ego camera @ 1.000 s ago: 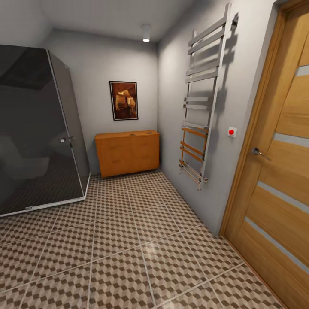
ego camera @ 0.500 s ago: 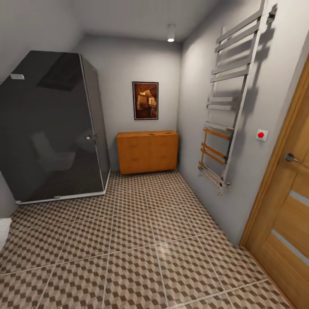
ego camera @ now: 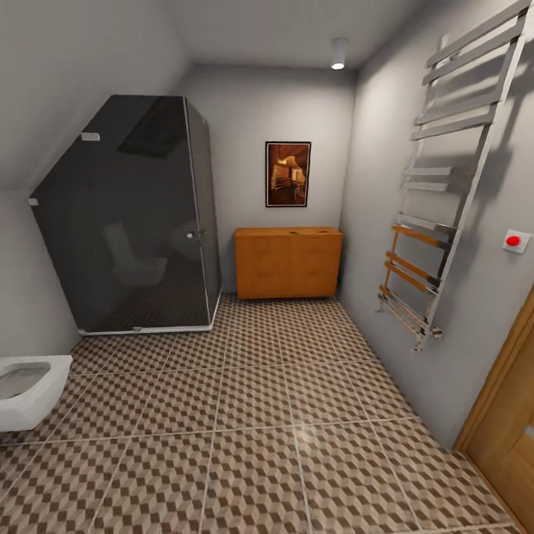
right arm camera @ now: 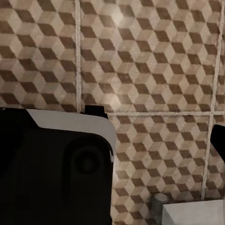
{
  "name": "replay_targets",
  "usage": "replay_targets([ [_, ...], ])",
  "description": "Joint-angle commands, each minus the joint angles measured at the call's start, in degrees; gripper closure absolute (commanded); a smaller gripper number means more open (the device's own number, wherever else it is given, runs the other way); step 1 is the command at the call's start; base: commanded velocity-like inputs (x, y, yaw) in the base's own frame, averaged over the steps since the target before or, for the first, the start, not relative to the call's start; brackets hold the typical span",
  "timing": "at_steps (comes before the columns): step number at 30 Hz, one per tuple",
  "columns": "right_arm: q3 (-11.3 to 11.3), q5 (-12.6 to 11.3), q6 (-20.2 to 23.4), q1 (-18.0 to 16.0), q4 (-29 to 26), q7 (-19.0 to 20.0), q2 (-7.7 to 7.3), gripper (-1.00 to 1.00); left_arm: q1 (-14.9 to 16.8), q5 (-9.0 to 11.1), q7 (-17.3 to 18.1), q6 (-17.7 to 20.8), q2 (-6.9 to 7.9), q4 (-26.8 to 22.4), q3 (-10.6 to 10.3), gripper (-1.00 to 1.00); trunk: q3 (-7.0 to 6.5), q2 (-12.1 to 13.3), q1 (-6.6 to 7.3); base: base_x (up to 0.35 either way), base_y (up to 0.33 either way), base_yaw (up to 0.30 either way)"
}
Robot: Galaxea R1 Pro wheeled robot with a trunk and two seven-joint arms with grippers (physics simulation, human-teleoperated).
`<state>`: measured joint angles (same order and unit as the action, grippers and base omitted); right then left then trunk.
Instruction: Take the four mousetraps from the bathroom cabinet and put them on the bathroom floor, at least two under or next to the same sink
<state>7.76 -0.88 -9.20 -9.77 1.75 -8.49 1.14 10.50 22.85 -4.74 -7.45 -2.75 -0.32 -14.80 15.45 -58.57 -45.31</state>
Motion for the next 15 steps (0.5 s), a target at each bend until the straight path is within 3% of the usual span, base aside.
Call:
replay_targets([
  [1,0.42,-0.09,-0.32,-0.08,0.17,-0.17,0.02,-1.00,0.05,0.38,-0.16,-0.10,0.03,0.05,-0.49,-1.00,0.07,-0.04,-0.02,0.229,0.000,0.125],
  [15,0.42,-0.24,-0.38,-0.08,0.14,-0.04,-0.10,-1.00,0.05,0.35,0.84,0.62,0.20,0.02,-0.55,-1.00,0.07,-0.04,-0.02,0.299,0.000,0.032],
])
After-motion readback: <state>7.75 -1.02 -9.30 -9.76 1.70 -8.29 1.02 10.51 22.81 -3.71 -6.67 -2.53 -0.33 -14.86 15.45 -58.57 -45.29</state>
